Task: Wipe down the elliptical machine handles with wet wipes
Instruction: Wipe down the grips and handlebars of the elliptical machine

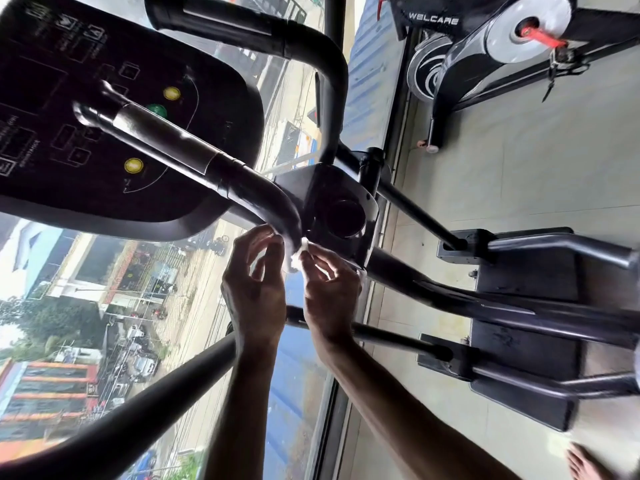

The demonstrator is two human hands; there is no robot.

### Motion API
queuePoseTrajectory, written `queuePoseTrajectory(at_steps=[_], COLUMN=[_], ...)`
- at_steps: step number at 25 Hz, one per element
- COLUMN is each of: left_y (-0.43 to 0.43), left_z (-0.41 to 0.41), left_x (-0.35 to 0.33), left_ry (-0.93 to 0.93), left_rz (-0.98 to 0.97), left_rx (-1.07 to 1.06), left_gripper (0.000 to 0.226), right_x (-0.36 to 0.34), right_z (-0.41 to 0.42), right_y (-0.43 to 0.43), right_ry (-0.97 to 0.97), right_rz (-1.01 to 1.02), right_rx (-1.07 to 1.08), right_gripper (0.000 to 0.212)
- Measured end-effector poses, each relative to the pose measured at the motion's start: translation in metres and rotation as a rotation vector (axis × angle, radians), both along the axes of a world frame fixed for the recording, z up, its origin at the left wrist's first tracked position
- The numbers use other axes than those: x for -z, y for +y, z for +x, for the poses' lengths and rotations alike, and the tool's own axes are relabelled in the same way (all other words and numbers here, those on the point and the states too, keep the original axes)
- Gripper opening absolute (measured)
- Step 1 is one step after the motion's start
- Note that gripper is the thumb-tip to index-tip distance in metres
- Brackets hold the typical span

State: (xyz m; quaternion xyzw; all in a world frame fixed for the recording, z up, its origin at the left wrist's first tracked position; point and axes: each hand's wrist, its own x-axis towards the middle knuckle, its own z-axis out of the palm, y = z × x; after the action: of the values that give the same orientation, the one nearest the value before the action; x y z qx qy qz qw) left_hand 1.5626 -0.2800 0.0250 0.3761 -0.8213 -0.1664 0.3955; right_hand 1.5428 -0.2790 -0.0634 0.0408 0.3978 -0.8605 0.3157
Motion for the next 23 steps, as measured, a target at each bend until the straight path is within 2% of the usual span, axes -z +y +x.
queuePoseTrajectory(at_steps=[3, 8, 13, 16, 19, 21, 23], left_y=[-0.002, -0.007, -0.005, -0.004, -0.003, -0.001, -0.002], left_z=[0.003, 0.003, 0.000, 0.000, -0.002, -0.003, -0.003], left_x=[0.006, 0.009, 0.012, 0.012, 0.015, 0.015, 0.015], left_ry=[0.008, -0.002, 0.017, 0.024, 0.050, 0.064, 0.068], left_rz=[0.026, 0.027, 0.041, 0.034, 0.038, 0.038, 0.044], left_rx=[-0.013, -0.020, -0.061, -0.057, -0.045, -0.039, -0.044], left_gripper=[0.017, 0.017, 0.019, 0.018, 0.016, 0.015, 0.016], right_x=[0.000, 0.018, 0.004, 0.018, 0.025, 0.019, 0.007], right_z=[0.010, 0.001, 0.009, 0.012, 0.002, -0.004, -0.008], right_y=[0.000, -0.019, -0.005, -0.025, -0.041, -0.031, -0.010], right_ry=[0.045, -0.005, 0.064, 0.127, 0.104, 0.063, 0.043], right_rz=[-0.067, 0.082, 0.041, 0.173, 0.254, 0.206, 0.088], right_rx=[0.077, -0.170, -0.002, -0.117, -0.288, -0.277, -0.168], right_gripper=[0.018, 0.012, 0.011, 0.010, 0.014, 0.013, 0.011])
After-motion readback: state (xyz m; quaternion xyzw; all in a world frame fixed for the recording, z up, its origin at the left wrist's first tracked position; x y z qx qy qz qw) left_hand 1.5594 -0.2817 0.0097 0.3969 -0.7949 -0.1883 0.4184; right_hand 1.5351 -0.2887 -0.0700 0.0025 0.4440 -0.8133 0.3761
